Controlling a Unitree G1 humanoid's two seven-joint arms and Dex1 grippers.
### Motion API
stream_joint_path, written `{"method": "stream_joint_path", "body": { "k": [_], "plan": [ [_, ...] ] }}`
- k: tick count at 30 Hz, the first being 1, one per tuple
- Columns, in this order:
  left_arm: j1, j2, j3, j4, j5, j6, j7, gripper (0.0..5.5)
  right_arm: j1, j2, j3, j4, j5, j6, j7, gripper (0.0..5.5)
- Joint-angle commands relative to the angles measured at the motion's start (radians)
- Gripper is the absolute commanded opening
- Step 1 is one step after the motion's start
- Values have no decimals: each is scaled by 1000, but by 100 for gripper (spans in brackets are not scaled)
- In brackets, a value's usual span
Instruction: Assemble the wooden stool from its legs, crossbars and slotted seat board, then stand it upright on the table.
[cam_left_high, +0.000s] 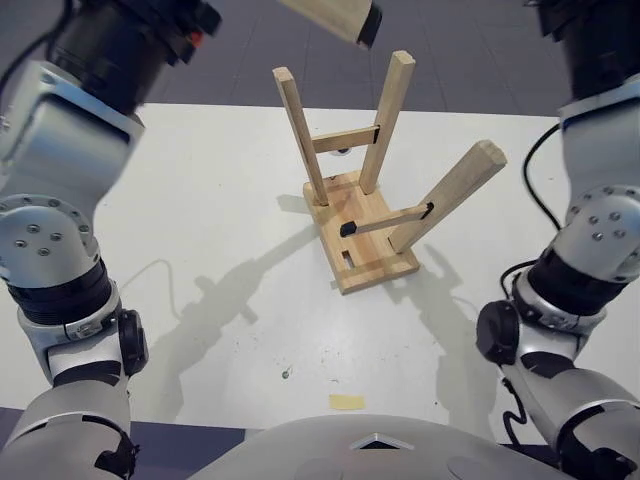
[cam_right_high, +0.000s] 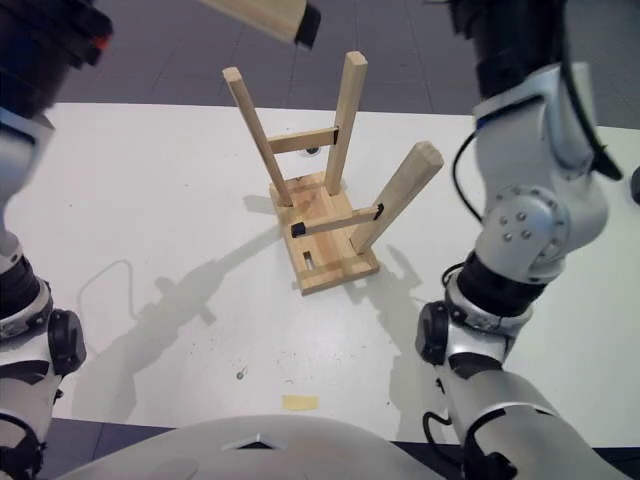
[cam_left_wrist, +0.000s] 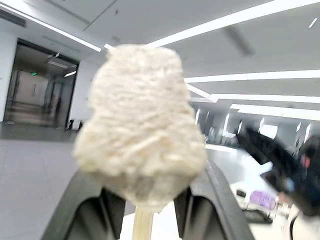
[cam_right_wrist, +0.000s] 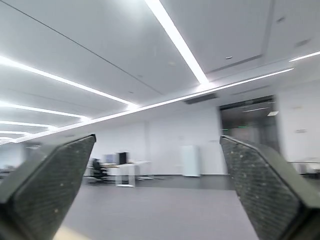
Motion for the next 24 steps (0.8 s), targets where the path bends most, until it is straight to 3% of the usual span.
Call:
{"method": "stream_joint_path", "body": {
  "k": [1,6,13,20,24],
  "plan": [
    [55,45,-65,-52,151,24,-96,102,115,-164,28,129,-232,-25,-21,537],
    [95,42,-50,-61,183,45,-173,102,322,-203,20,61,-295,-12,30,540],
    [127,66,-1,-52,199,77,-251,102,541,-140,107,-218,-130,115,154,540],
    [128,66,36,-30,229,91,-289,102,542,-116,188,-324,-65,179,171,540],
    [154,71,74,-10,222,101,-308,102,491,-110,107,-262,-12,145,203,540]
  ]
}}
